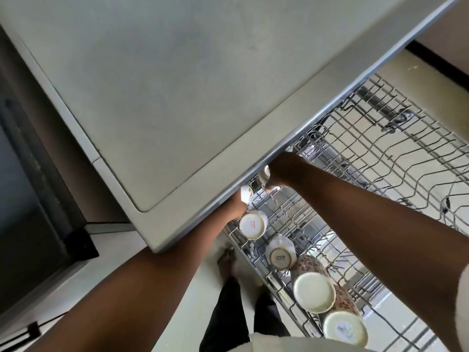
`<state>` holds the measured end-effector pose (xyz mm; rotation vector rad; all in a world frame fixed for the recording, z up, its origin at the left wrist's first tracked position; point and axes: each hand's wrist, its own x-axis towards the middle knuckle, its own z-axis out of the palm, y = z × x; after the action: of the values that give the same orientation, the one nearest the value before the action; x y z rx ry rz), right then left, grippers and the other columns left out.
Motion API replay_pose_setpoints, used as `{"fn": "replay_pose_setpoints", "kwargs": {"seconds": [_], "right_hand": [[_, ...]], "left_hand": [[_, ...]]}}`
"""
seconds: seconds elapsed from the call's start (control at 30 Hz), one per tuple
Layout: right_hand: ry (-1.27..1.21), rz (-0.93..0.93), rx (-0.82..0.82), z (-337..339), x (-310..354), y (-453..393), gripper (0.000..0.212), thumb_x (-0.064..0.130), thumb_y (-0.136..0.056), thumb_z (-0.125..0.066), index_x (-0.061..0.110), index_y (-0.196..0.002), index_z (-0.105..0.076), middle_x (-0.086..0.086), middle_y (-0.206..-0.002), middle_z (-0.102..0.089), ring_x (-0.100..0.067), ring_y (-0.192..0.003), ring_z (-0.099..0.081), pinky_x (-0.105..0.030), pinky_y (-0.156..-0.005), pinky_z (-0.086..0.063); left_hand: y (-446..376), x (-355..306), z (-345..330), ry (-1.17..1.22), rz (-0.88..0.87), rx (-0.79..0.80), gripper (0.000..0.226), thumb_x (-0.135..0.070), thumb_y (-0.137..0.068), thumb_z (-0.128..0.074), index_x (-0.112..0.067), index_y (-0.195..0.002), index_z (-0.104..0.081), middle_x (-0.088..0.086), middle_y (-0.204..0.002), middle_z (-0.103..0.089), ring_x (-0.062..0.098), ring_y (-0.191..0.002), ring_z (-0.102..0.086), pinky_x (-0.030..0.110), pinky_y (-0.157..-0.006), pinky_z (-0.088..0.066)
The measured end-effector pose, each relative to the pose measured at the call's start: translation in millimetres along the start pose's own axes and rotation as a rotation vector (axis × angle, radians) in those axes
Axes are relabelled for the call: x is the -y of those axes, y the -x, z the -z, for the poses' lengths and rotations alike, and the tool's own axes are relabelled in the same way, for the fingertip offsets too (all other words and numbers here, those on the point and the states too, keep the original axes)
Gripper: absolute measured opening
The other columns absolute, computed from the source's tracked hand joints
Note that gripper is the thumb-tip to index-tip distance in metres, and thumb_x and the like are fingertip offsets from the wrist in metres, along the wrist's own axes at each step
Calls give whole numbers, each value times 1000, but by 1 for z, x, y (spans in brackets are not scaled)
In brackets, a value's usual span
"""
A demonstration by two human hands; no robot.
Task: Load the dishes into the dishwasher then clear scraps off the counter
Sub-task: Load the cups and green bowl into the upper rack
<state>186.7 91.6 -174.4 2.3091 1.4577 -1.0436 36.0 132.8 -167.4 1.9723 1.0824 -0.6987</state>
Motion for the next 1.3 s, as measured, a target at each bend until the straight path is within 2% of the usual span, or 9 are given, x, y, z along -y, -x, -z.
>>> {"fn": "replay_pose_setpoints", "kwargs": {"seconds": [0.07,0.2,0.3,0.4,0.57,0.77,0.93,1.13,1.3], "right_hand": [[60,20,17,0,1,1,70,38,-70,-82,8,-127,-54,-17,-131,-55,-32,-119,-54,-42,-98,-46],[136,80,-21,3,-3,4,64,40,-71,-80,11,-123,-57,-12,-127,-57,-31,-116,-56,-42,-94,-49],[199,110,-43,2,-4,4,65,40,-73,-80,16,-127,-54,-11,-128,-57,-31,-117,-56,-45,-93,-49],[225,134,-48,0,-6,2,68,32,-74,-79,21,-134,-49,-9,-132,-54,-30,-118,-56,-45,-94,-49],[288,190,-47,-7,-10,-4,75,20,-74,-77,31,-139,-41,-5,-133,-50,-30,-114,-57,-44,-87,-52],[335,180,-99,-16,-16,-2,85,31,-79,-73,35,-148,-23,-8,-145,-38,-31,-115,-56,-42,-84,-53],[337,166,-132,-25,-24,1,100,35,-76,-77,37,-151,-11,-7,-152,-31,-31,-119,-54,-39,-82,-51],[185,131,-168,-31,-31,11,111,37,-76,-76,40,-150,7,-7,-158,-15,-30,-109,-61,-36,-74,-53],[37,56,-260,-26,-37,56,102,50,-79,-69,29,-153,-2,-9,-156,-24,-31,-129,-46,-47,-97,-47]], "left_hand": [[0,0,0,46,-4,15,58,-4,-97,-48,0,-147,-18,22,-144,-37,32,-127,-44,15,-66,-33],[3,1,1,95,-52,-7,51,-3,-94,-53,5,-140,-30,22,-137,-45,32,-125,-45,19,-81,-32],[5,1,3,129,-63,21,45,-5,-96,-51,7,-135,-32,12,-102,-51,22,-99,-49,7,-53,-37],[9,1,4,108,-73,-2,35,-10,-97,-52,1,-126,-37,2,-86,-43,17,-89,-43,2,-45,-34],[18,1,3,-97,-153,-123,60,-27,-95,-56,-1,-142,-28,13,-121,-54,12,-87,-41,15,-62,-26],[22,11,-6,-326,-241,-320,73,-45,-92,-55,-9,-148,-25,1,-123,-57,18,-108,-55,14,-66,-20],[13,21,-13,-401,-252,-384,73,-54,-89,-51,-13,-146,-28,5,-137,-49,24,-116,-53,28,-88,-40],[23,23,-21,-455,-282,-472,74,-59,-86,-49,-15,-144,-32,3,-141,-45,23,-122,-50,34,-94,-39],[61,-1,-33,-506,-460,-430,73,-62,-87,-43,-14,-142,-35,9,-142,-45,27,-126,-46,43,-106,-34]]}}
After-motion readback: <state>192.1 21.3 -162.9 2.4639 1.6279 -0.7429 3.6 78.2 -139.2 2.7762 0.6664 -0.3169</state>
